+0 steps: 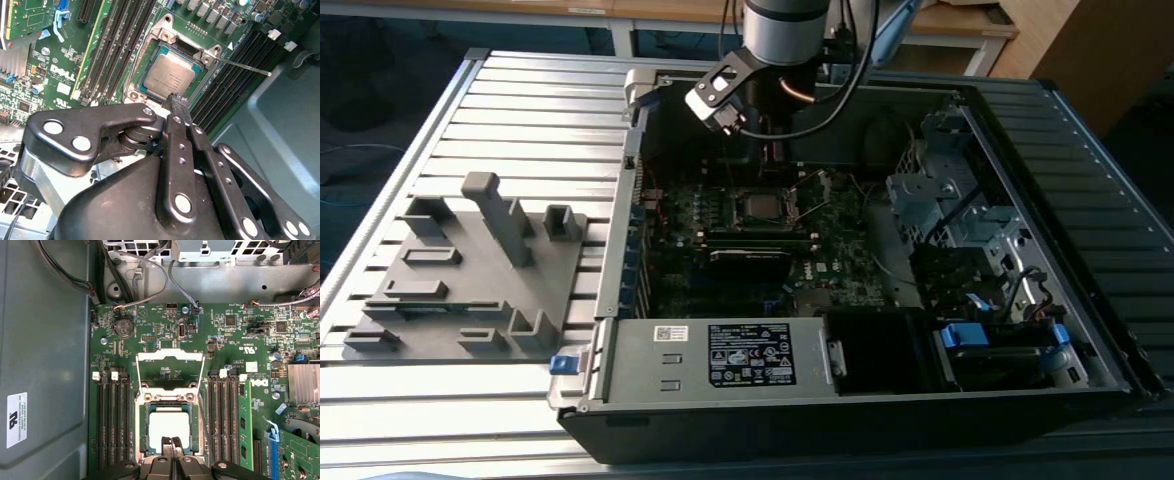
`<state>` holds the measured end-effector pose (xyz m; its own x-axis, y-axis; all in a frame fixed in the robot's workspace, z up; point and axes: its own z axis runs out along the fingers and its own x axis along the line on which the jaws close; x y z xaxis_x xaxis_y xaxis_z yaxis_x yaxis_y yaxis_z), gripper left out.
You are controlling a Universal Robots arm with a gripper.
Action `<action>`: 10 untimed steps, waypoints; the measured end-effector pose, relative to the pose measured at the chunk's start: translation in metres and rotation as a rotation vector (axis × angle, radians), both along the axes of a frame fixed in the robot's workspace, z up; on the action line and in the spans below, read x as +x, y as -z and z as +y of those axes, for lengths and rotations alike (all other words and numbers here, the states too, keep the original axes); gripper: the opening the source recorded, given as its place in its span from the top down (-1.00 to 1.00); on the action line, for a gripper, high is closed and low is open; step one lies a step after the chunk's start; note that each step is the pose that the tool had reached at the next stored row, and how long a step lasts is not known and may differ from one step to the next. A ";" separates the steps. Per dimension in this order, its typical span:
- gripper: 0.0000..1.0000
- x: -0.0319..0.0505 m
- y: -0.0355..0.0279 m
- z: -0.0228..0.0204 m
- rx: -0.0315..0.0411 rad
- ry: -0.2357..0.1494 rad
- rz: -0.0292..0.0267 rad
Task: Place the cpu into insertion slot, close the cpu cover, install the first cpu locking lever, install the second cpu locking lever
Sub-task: 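Close the cpu cover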
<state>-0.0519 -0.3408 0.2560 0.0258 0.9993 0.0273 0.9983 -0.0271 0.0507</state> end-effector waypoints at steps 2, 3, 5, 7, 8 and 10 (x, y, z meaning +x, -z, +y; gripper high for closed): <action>0.79 0.0000 -0.0003 0.0000 0.0003 0.000 -0.0002; 0.79 0.0000 -0.0008 0.0000 0.0002 0.000 -0.0001; 0.79 0.0000 -0.0010 0.0000 0.0001 0.000 -0.0001; 0.79 0.0002 -0.0010 0.0000 0.0001 0.000 -0.0001; 0.79 0.0003 -0.0010 0.0000 0.0000 0.000 -0.0001; 0.79 0.0008 -0.0011 0.0000 0.0000 0.000 0.0000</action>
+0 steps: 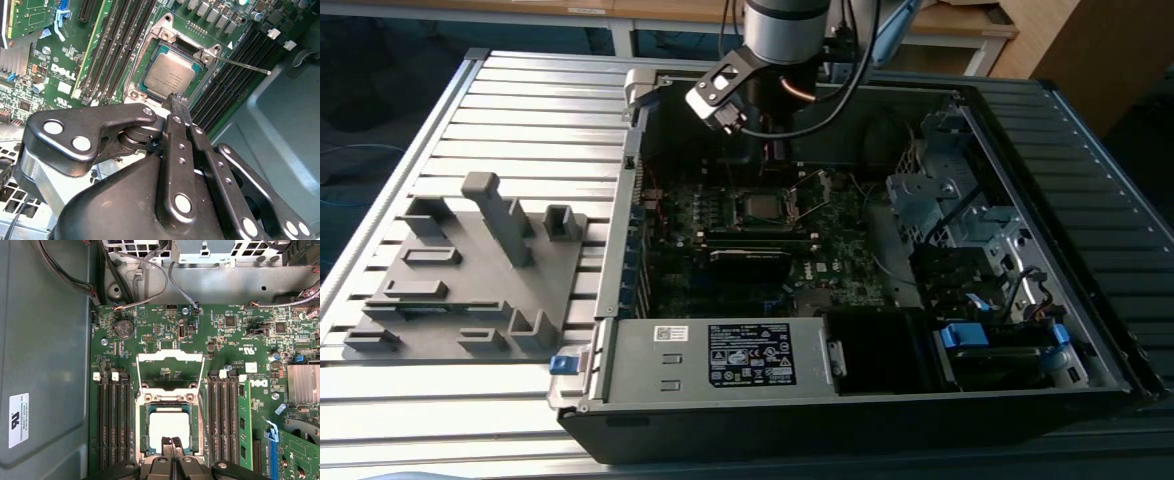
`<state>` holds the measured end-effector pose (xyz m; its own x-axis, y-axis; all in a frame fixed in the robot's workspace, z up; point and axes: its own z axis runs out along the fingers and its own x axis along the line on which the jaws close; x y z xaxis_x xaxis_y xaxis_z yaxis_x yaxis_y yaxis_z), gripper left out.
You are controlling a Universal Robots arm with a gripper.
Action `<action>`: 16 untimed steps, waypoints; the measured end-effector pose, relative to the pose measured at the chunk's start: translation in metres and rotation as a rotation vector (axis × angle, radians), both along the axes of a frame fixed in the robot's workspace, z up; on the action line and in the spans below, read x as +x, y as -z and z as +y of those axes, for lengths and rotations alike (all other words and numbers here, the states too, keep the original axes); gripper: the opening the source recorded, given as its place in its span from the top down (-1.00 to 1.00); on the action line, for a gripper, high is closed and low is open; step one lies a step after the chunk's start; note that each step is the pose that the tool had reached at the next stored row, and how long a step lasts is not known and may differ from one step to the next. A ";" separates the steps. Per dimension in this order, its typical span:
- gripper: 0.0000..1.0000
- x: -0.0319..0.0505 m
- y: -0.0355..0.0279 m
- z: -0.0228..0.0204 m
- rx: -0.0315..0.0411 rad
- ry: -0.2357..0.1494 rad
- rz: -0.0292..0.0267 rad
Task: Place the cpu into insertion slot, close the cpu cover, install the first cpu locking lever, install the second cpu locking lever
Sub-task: 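Close the cpu cover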
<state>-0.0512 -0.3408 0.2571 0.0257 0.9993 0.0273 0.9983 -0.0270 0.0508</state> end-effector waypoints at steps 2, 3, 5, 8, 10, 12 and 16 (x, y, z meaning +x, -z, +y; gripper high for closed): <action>0.79 0.0004 0.0001 0.0000 0.0001 0.000 -0.0001; 0.79 0.0006 0.0000 0.0001 0.0001 0.000 0.0000; 0.79 0.0012 0.0000 0.0001 0.0001 0.000 0.0000; 0.79 0.0021 0.0000 0.0002 0.0001 0.000 -0.0001; 0.79 0.0023 0.0001 0.0003 0.0001 0.000 -0.0001; 0.79 0.0027 0.0001 0.0003 0.0001 0.000 -0.0001; 0.79 0.0027 -0.0001 0.0003 0.0001 0.000 -0.0001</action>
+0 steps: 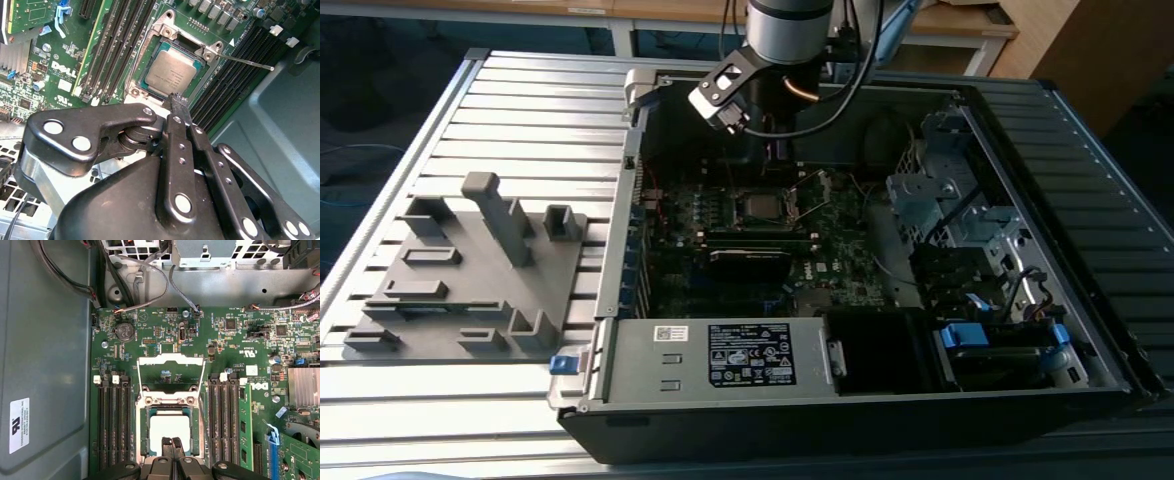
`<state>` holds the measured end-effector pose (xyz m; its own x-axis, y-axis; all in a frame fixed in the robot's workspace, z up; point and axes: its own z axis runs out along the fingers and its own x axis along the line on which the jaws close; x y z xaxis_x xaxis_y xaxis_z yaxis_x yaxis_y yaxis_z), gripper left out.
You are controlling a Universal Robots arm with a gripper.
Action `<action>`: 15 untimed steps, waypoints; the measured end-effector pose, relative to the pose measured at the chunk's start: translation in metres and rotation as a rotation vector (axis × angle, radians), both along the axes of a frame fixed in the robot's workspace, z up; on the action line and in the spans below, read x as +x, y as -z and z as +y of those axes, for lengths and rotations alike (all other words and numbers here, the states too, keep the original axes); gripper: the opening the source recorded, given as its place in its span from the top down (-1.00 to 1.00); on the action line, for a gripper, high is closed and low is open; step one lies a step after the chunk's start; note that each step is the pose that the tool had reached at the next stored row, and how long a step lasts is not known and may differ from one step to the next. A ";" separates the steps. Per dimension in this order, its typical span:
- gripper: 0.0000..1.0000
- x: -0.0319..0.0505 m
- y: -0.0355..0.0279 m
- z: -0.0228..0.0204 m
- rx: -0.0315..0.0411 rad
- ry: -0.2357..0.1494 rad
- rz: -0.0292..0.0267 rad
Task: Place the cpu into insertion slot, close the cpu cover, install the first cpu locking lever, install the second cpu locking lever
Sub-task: 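Close the cpu cover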
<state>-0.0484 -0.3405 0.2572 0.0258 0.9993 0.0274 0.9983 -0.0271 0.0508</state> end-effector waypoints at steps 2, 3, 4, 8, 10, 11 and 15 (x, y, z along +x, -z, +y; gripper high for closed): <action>0.79 0.0000 -0.0006 0.0000 -0.0002 0.000 0.0001; 0.79 0.0000 -0.0009 0.0000 -0.0001 0.000 0.0000; 0.79 0.0000 -0.0012 0.0000 -0.0001 0.000 0.0001; 0.79 0.0000 -0.0023 0.0000 0.0002 0.000 -0.0002; 0.79 0.0000 -0.0027 0.0000 0.0000 0.000 0.0000; 0.79 0.0000 -0.0029 0.0000 0.0000 0.000 0.0000; 0.79 0.0000 -0.0037 0.0000 0.0000 0.000 0.0000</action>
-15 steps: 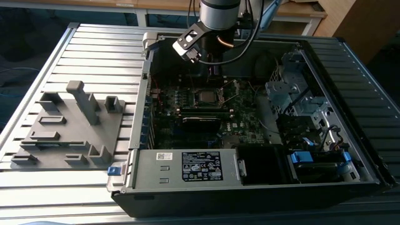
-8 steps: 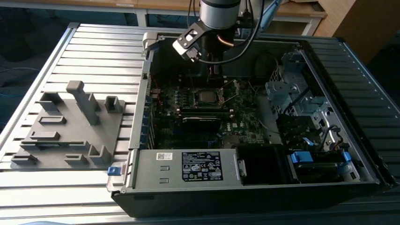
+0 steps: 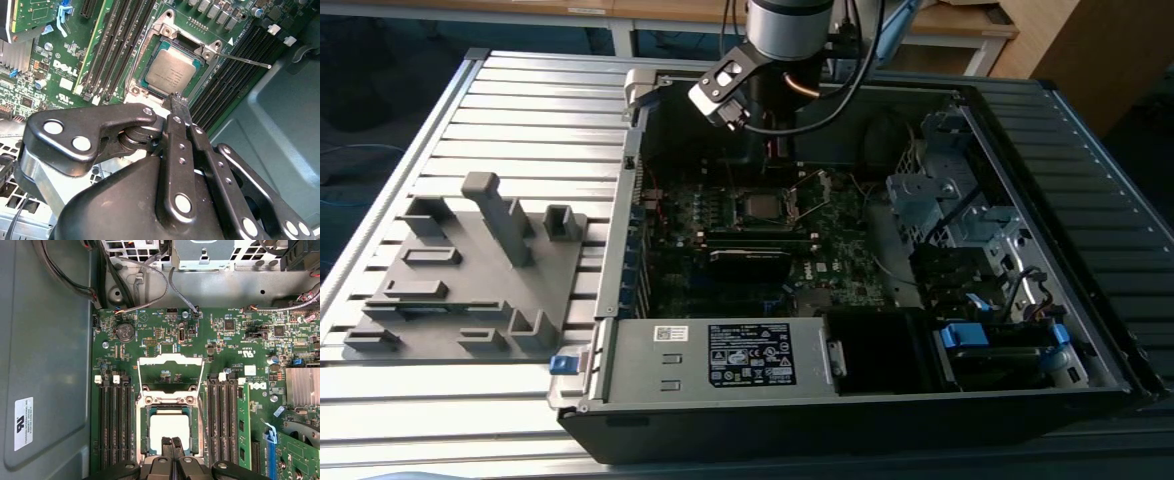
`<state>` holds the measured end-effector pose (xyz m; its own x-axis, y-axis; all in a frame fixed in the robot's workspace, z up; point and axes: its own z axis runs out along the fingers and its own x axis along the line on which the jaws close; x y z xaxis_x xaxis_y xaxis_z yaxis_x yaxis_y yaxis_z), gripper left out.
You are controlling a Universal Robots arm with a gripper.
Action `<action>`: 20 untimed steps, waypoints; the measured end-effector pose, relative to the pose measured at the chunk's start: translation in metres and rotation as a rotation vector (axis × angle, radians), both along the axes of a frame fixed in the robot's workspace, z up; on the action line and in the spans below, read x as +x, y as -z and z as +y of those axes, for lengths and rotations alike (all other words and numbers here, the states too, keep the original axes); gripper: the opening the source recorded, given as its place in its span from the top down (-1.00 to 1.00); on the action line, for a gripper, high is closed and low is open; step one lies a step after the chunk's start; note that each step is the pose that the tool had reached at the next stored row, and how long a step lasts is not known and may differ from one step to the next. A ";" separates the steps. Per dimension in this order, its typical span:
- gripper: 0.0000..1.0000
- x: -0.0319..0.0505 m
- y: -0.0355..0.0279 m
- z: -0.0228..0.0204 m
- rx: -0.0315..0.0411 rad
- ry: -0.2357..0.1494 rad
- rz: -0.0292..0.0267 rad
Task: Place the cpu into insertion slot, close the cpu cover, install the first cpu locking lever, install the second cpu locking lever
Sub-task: 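Close the cpu cover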
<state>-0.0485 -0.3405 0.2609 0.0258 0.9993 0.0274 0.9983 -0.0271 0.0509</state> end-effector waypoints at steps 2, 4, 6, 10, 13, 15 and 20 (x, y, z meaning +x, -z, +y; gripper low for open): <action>0.79 0.0000 -0.0001 0.0000 0.0000 0.000 0.0000; 0.79 0.0000 -0.0007 -0.0001 -0.0004 0.000 0.0002; 0.79 0.0000 -0.0012 0.0000 -0.0001 0.000 0.0001; 0.79 0.0000 -0.0025 0.0000 0.0002 0.000 -0.0001; 0.79 0.0000 -0.0037 0.0000 -0.0003 0.000 0.0002; 0.79 0.0000 -0.0049 0.0000 -0.0001 0.000 0.0001; 0.79 0.0000 -0.0094 0.0000 -0.0001 0.000 0.0000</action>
